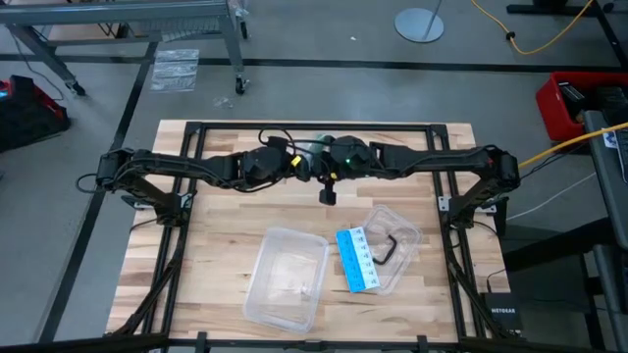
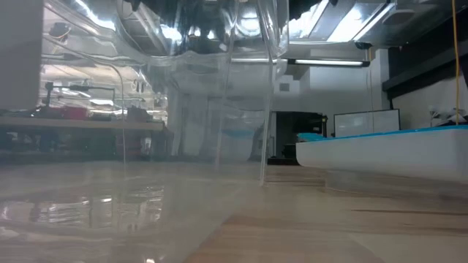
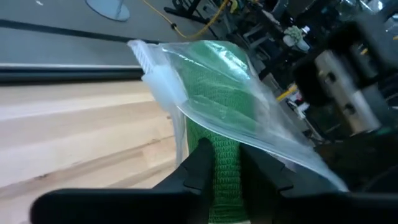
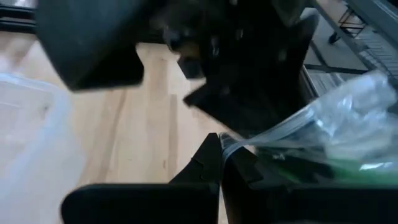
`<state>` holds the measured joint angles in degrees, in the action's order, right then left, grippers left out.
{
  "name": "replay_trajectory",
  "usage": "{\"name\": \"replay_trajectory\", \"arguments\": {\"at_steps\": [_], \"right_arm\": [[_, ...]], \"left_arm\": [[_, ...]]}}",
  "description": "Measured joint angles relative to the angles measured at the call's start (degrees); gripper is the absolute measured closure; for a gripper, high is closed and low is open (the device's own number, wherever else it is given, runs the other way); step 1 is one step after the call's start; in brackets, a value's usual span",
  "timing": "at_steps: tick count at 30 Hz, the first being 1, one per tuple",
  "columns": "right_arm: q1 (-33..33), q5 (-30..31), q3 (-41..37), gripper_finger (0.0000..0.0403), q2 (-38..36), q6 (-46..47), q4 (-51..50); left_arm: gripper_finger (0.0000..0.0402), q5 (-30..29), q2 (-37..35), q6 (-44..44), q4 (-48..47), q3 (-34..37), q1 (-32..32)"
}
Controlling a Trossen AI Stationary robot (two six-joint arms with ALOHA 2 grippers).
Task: Roll bandage
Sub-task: Put the green bandage into the transparent zip bag
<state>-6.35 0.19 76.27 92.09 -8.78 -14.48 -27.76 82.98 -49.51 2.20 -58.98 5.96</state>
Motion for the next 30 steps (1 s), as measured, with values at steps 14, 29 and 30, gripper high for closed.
{"name": "replay_trajectory", "arguments": {"at_steps": [14,29,30], "right_arm": [[-0.5,-1.0,1.8,0.0402,-0.5,-0.3,-3.9],[-1.3,5.6,1.9,0.0402,-7.5,-0.6,-9.1],[-1.3,5.9,1.9,0.0402,-8.4,-0.7,-9.8]], "left_arm": [[0.0221,3.0,0.0,-2.6,0.5,0.0,-0.3],[0.022,4.8,-3.9,-4.9,3.1,0.0,-0.8],[0.022,4.9,-4.2,-4.6,3.2,0.0,-0.9]]}}
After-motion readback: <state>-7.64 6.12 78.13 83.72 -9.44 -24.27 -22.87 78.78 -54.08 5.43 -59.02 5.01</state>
